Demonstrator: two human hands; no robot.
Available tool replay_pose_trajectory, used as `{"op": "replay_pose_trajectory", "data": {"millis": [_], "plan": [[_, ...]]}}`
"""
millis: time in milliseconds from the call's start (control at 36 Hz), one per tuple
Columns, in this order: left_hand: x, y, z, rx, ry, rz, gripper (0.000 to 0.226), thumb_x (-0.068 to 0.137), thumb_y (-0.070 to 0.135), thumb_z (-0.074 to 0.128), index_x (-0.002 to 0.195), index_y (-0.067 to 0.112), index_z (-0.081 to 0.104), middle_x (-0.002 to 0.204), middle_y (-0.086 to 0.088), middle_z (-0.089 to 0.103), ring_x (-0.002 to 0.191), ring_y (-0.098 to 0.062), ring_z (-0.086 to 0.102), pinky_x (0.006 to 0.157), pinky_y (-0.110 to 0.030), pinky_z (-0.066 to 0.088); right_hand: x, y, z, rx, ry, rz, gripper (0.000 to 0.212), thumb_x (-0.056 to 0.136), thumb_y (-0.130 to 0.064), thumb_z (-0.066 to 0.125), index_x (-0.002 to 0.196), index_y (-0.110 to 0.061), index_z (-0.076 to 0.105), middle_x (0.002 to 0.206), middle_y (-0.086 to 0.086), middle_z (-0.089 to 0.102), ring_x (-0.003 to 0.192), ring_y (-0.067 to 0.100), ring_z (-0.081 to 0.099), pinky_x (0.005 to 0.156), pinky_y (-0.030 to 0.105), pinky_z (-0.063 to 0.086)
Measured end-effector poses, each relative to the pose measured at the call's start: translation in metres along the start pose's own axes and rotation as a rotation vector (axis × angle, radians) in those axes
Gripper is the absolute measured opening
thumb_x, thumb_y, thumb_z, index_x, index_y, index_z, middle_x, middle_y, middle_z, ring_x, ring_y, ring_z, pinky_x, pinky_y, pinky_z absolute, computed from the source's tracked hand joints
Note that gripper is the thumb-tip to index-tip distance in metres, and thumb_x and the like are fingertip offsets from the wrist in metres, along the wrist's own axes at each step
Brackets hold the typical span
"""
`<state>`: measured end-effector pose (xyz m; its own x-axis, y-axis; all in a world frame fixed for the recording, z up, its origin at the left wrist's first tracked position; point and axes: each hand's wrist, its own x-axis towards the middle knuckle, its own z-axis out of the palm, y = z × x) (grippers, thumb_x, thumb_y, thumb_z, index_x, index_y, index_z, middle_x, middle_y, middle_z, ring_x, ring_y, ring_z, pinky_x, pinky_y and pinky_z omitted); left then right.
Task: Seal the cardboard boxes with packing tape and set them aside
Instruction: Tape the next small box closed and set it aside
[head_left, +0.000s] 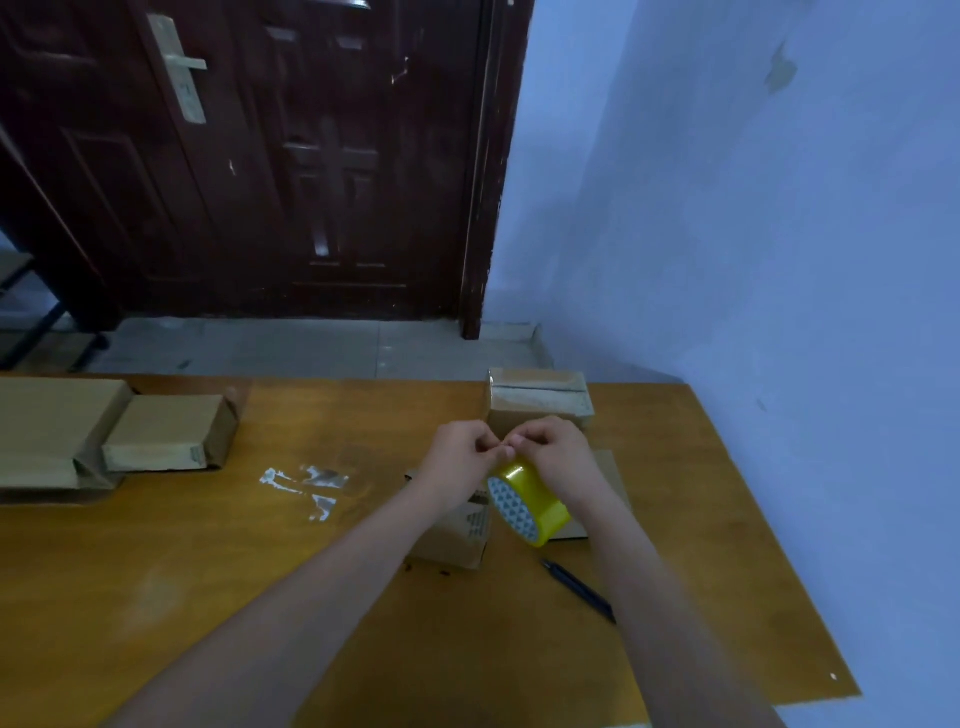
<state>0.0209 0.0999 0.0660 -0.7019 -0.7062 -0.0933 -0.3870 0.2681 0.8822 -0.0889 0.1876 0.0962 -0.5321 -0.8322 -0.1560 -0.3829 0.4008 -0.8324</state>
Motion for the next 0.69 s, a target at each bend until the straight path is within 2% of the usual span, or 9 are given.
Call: {"op": "replay_pose_trajectory", "data": {"millis": [56, 111, 194, 250, 333, 417, 472, 611, 694], "plan": [[0.002, -0.002, -0.003, -0.041, 0.039, -0.031, 0.029, 0.087, 0.022, 0.069, 0.062, 0.018, 0.054, 0.065, 0.001, 0.053, 0.065, -0.012, 0.046, 0.057, -0.024, 0.036, -0.003, -0.004, 0.002, -0.016, -0.053, -0.005, 0.022, 0.095, -0.019, 0.052, 0.097, -0.015, 0.073, 0.101, -0.004, 0.065, 0.103, 0.017, 0.056, 0.080, 0.020, 0.043], [0.003, -0.004, -0.007, -0.086, 0.092, -0.048, 0.033, 0.086, 0.019, 0.070, 0.059, 0.014, 0.052, 0.061, 0.001, 0.049, 0.061, -0.010, 0.044, 0.054, -0.021, 0.034, -0.005, -0.004, 0.002, -0.061, -0.122, 0.012, 0.033, 0.099, -0.026, 0.045, 0.129, -0.020, 0.058, 0.130, -0.001, 0.057, 0.124, 0.018, 0.048, 0.099, 0.029, 0.038], [0.004, -0.010, -0.011, -0.128, 0.151, -0.091, 0.037, 0.086, 0.019, 0.070, 0.057, 0.013, 0.048, 0.058, 0.001, 0.047, 0.058, -0.010, 0.043, 0.056, -0.022, 0.038, -0.009, -0.007, 0.000, 0.008, -0.155, 0.061, 0.057, 0.100, -0.033, 0.043, 0.150, -0.018, 0.022, 0.135, 0.002, 0.049, 0.117, 0.011, 0.045, 0.093, 0.024, 0.036], [0.006, -0.017, -0.014, -0.230, 0.193, -0.172, 0.036, 0.086, 0.020, 0.069, 0.057, 0.013, 0.048, 0.064, -0.007, 0.053, 0.067, -0.021, 0.054, 0.070, -0.038, 0.050, -0.010, -0.007, -0.006, 0.113, -0.171, 0.074, 0.058, 0.098, -0.037, 0.047, 0.148, -0.015, 0.027, 0.127, -0.001, 0.051, 0.108, 0.008, 0.048, 0.088, 0.021, 0.038], [0.008, -0.026, -0.017, -0.492, 0.237, -0.358, 0.032, 0.088, 0.015, 0.067, 0.060, 0.013, 0.051, 0.075, -0.019, 0.060, 0.081, -0.039, 0.064, 0.078, -0.055, 0.055, -0.012, 0.003, -0.012, 0.208, -0.317, 0.015, 0.043, 0.090, -0.047, 0.054, 0.122, -0.018, 0.060, 0.118, 0.003, 0.065, 0.101, 0.014, 0.062, 0.087, 0.024, 0.047], [0.009, -0.022, -0.021, -0.790, 0.188, -0.550, 0.017, 0.095, 0.008, 0.055, 0.079, 0.004, 0.055, 0.074, -0.017, 0.062, 0.066, -0.030, 0.064, 0.050, -0.035, 0.058, -0.012, 0.014, -0.013, 0.274, -0.345, -0.068, 0.030, 0.089, -0.036, 0.060, 0.110, -0.014, 0.064, 0.102, 0.002, 0.069, 0.096, 0.014, 0.065, 0.081, 0.019, 0.050], [0.009, -0.022, -0.025, -0.881, 0.154, -0.602, 0.017, 0.098, 0.008, 0.049, 0.085, 0.001, 0.058, 0.075, -0.017, 0.063, 0.067, -0.027, 0.063, 0.047, -0.033, 0.057, -0.009, 0.020, -0.013, 0.374, -0.294, -0.104, 0.023, 0.090, -0.025, 0.061, 0.107, -0.011, 0.065, 0.095, -0.002, 0.069, 0.091, 0.013, 0.066, 0.078, 0.020, 0.050], [0.013, -0.035, -0.021, -0.649, 0.240, -0.481, 0.018, 0.092, 0.007, 0.059, 0.076, 0.001, 0.063, 0.086, -0.024, 0.067, 0.082, -0.039, 0.066, 0.081, -0.056, 0.054, -0.002, 0.024, -0.002, 0.389, -0.263, -0.123, 0.026, 0.082, -0.026, 0.063, 0.099, -0.007, 0.067, 0.086, -0.002, 0.069, 0.083, 0.013, 0.065, 0.073, 0.021, 0.051], [0.013, -0.044, -0.023, -0.524, 0.382, -0.394, 0.031, 0.094, 0.009, 0.057, 0.063, 0.009, 0.060, 0.067, -0.010, 0.063, 0.071, -0.028, 0.062, 0.086, -0.051, 0.053, 0.004, 0.024, 0.000, 0.160, -0.246, -0.056, 0.021, 0.086, -0.031, 0.066, 0.089, -0.010, 0.068, 0.078, -0.001, 0.065, 0.074, 0.012, 0.061, 0.067, 0.025, 0.047]]}}
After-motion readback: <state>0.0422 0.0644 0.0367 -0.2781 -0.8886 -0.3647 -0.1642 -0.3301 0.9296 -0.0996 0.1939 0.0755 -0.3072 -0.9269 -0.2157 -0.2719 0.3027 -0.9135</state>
